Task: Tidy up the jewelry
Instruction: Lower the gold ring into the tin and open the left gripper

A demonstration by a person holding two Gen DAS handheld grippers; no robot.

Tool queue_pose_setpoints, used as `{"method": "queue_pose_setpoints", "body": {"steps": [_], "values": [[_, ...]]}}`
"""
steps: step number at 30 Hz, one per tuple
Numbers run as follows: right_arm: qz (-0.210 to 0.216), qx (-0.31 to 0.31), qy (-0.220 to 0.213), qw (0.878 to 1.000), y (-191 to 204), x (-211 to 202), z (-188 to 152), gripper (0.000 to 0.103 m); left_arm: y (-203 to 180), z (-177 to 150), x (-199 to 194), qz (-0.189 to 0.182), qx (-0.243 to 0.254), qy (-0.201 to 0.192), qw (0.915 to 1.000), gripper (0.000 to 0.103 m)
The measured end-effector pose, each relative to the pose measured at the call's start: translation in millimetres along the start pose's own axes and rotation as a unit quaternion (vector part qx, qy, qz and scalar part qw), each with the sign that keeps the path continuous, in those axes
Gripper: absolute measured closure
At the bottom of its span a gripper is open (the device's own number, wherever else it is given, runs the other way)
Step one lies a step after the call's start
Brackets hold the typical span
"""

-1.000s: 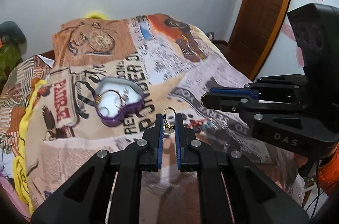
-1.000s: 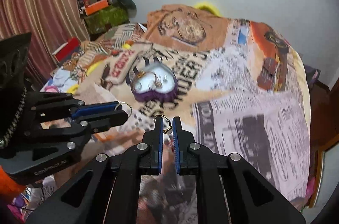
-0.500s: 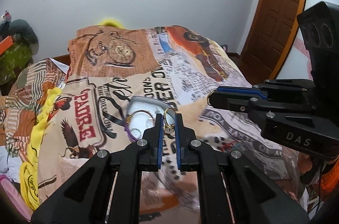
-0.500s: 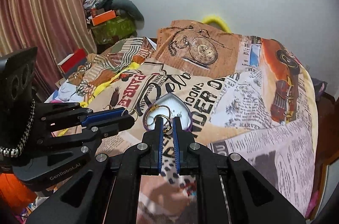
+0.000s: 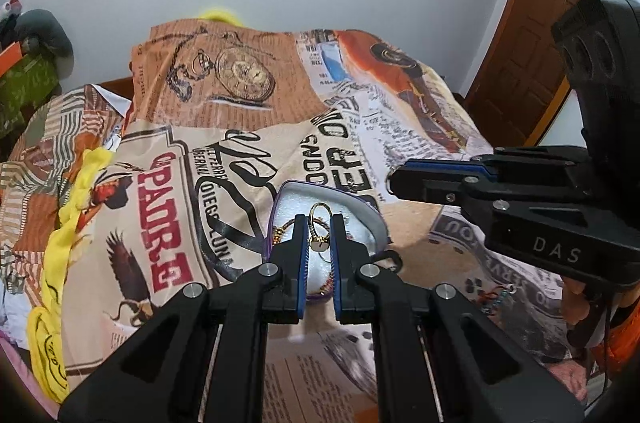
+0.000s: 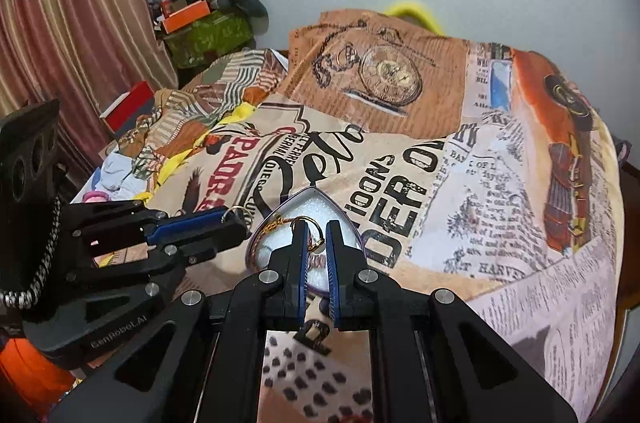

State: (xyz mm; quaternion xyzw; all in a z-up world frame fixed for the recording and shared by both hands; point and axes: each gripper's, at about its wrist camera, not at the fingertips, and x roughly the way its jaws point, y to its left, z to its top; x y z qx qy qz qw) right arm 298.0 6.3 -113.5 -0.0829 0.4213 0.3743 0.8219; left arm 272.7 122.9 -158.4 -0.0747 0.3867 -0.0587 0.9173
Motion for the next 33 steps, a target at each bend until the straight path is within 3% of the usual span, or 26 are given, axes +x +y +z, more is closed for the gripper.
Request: {"method": "queue_pose_setpoints", "body": {"steps": [11, 27, 33], "values": [[0.015, 0.010, 0.055, 0.998, -8, 44, 9, 0.095, 9, 0, 32, 0.001, 0.009, 0.030, 0.9995, 0.095], [0.022, 0.010, 0.083, 0.996, -9, 62, 12, 0.095, 10, -1, 37, 0.022, 0.017, 0.036, 0.9990, 0.095], [0.010, 0.005, 0.071, 0.997, -5, 51, 12, 0.080, 10, -3, 28, 0.025, 0.014, 0.036, 0.9990, 0.092]]}}
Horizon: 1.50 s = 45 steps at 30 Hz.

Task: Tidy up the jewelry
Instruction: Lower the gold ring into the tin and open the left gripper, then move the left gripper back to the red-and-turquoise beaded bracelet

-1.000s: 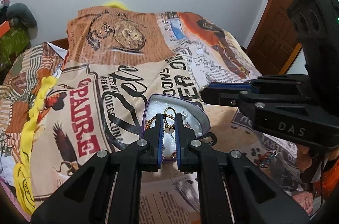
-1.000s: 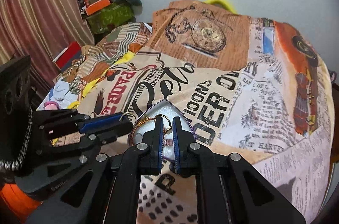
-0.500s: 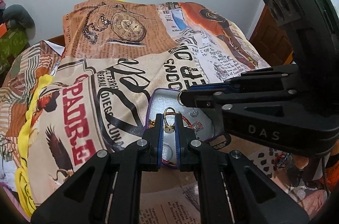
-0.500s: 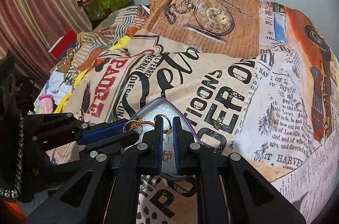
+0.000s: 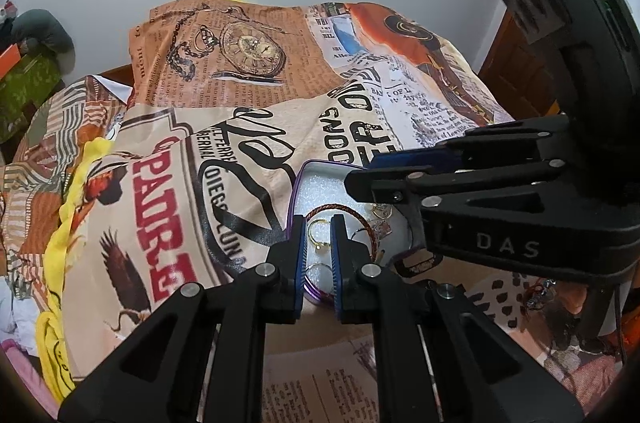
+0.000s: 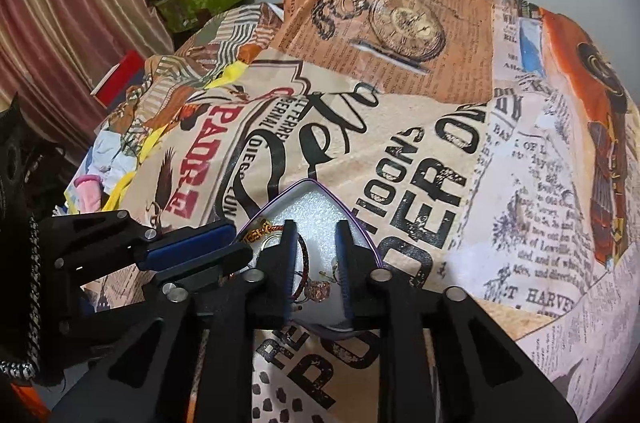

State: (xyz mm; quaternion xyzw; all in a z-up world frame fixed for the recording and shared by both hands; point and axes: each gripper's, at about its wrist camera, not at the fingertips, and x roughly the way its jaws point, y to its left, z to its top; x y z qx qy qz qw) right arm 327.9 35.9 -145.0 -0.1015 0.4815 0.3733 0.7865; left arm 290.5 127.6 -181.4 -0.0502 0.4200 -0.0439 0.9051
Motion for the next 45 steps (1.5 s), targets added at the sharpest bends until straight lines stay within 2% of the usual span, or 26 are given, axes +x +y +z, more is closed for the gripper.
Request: {"method": "queue_pose_setpoints", "body": {"steps": [2, 7, 9, 11, 18, 26, 28, 33, 45], "values": [[-0.004, 0.001, -0.008, 1.000, 1, -7, -1, 0.076, 0, -1, -6, 0.001, -0.004, -0.003, 1.0000, 0.085], [-0.023, -0.007, -0.031, 0.999, 4, -30, -6, 0.066, 0, -1, -23, 0.000, -0.012, -0.014, 0.9998, 0.080], [-0.034, -0.013, -0.039, 0.999, 6, -39, -9, 0.064, -2, 0, -32, 0.002, -0.012, -0.020, 0.9997, 0.076], [-0.044, -0.019, -0.047, 0.998, 8, -51, -14, 0.063, -4, 0, -41, 0.003, -0.013, -0.027, 0.9995, 0.071], [-0.056, -0.021, -0.076, 0.995, 9, -91, -35, 0.063, -19, 1, -72, 0.003, -0.004, -0.043, 0.9991, 0.071], [-0.069, -0.008, -0.104, 0.992, -3, -134, -68, 0.063, -49, -6, -95, -0.010, 0.014, -0.049, 0.9987, 0.064], [-0.066, -0.003, -0.103, 0.993, -11, -141, -75, 0.063, -58, -9, -96, -0.019, 0.018, -0.044, 0.9987, 0.062], [-0.087, 0.008, -0.094, 0.992, -30, -147, -95, 0.063, -79, -18, -89, -0.036, 0.026, -0.027, 0.9987, 0.062], [-0.079, 0.038, -0.036, 0.996, -59, -122, -152, 0.063, -125, -46, -38, -0.074, 0.054, 0.051, 0.9945, 0.062]]}}
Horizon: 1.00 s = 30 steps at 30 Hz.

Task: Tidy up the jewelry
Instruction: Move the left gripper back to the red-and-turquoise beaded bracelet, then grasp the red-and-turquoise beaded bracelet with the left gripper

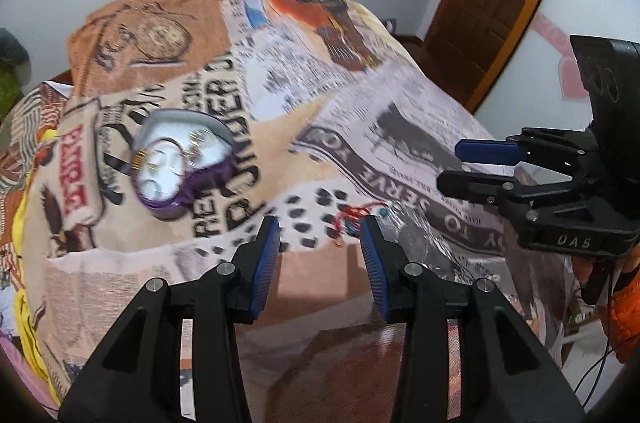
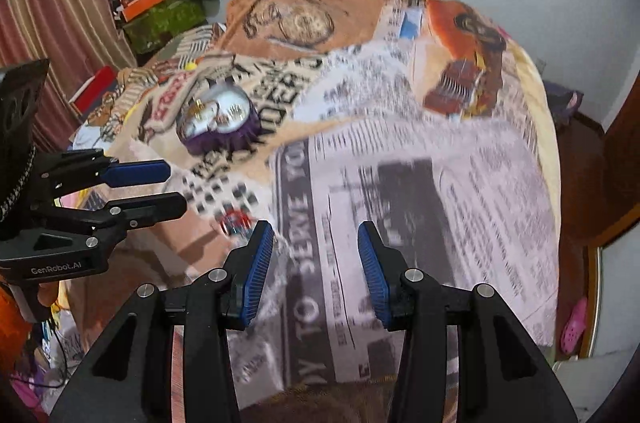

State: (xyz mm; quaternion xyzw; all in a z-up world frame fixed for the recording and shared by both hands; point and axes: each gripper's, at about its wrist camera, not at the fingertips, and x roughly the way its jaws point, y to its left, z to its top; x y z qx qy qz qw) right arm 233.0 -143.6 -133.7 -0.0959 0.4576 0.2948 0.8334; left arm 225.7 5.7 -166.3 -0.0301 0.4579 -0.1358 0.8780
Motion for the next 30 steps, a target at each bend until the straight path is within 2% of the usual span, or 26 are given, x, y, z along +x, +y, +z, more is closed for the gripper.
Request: {"method": "queue_pose_setpoints", "body": {"steps": [6, 10, 18, 20, 23, 25, 28, 30], "values": [[0.008, -0.002, 0.006, 1.000, -4, 5, -11, 0.063, -12, 0, 22, -0.013, 0.023, 0.018, 0.9995, 0.062], [0.000, -0.020, -0.003, 1.000, 2, 9, -13, 0.063, -14, -1, 36, 0.008, 0.047, 0.020, 0.9986, 0.062], [0.016, -0.045, 0.001, 0.999, 15, 25, -11, 0.063, -12, 1, 42, -0.012, 0.052, 0.020, 0.9984, 0.063], [0.020, -0.050, 0.000, 0.999, 18, 27, -9, 0.064, -10, 0, 43, -0.014, 0.048, 0.018, 0.9986, 0.073], [0.021, -0.060, 0.001, 0.998, 23, 32, -9, 0.074, -5, 1, 45, -0.015, 0.035, 0.017, 0.9991, 0.088], [0.021, -0.064, 0.003, 0.998, 25, 34, -8, 0.080, 0, 1, 46, -0.019, 0.023, 0.016, 0.9994, 0.094], [0.020, -0.070, 0.007, 0.997, 27, 38, -7, 0.092, 7, 0, 45, -0.031, 0.005, 0.015, 0.9994, 0.096], [0.012, -0.077, 0.006, 0.997, 30, 38, -8, 0.093, 6, 0, 44, -0.028, 0.004, 0.012, 0.9995, 0.096]]}}
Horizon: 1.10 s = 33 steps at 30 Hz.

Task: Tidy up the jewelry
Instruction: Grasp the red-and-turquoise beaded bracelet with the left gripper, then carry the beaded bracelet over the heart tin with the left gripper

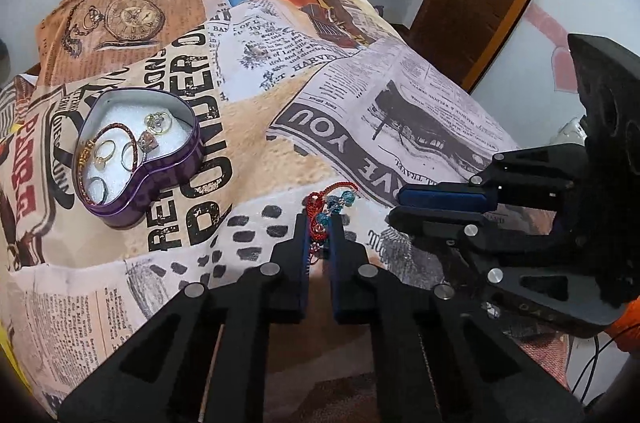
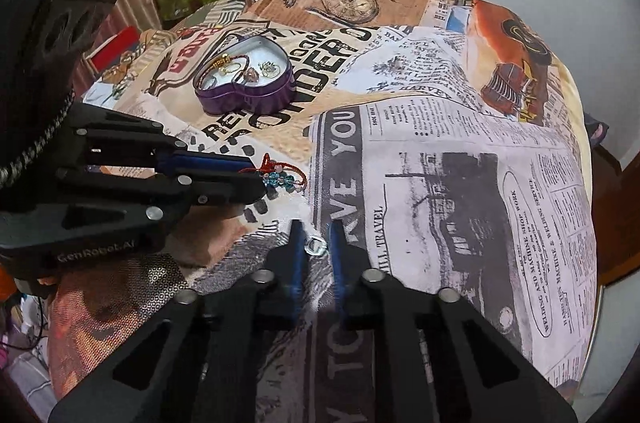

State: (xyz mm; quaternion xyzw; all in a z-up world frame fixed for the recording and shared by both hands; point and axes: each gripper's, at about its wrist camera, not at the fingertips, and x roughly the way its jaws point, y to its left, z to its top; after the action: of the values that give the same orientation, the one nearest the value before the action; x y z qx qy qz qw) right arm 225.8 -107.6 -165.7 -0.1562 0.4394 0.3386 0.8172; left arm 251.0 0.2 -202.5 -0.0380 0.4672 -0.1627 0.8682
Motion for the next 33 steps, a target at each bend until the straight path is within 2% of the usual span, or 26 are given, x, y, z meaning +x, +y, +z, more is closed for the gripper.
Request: {"method": "queue_pose_setpoints", "body": {"steps": [6, 19, 33], "values": [[0.012, 0.023, -0.003, 1.000, -6, -7, 5, 0.093, -9, -2, -9, 0.024, 0.018, -0.012, 0.9995, 0.097], [0.003, 0.044, -0.079, 0.996, -6, -55, 41, 0.093, 9, 9, -63, 0.042, -0.005, -0.071, 0.9966, 0.097], [0.033, 0.034, -0.107, 0.993, 19, -46, 78, 0.093, 41, 20, -98, 0.080, -0.017, -0.118, 0.9896, 0.097]]}}
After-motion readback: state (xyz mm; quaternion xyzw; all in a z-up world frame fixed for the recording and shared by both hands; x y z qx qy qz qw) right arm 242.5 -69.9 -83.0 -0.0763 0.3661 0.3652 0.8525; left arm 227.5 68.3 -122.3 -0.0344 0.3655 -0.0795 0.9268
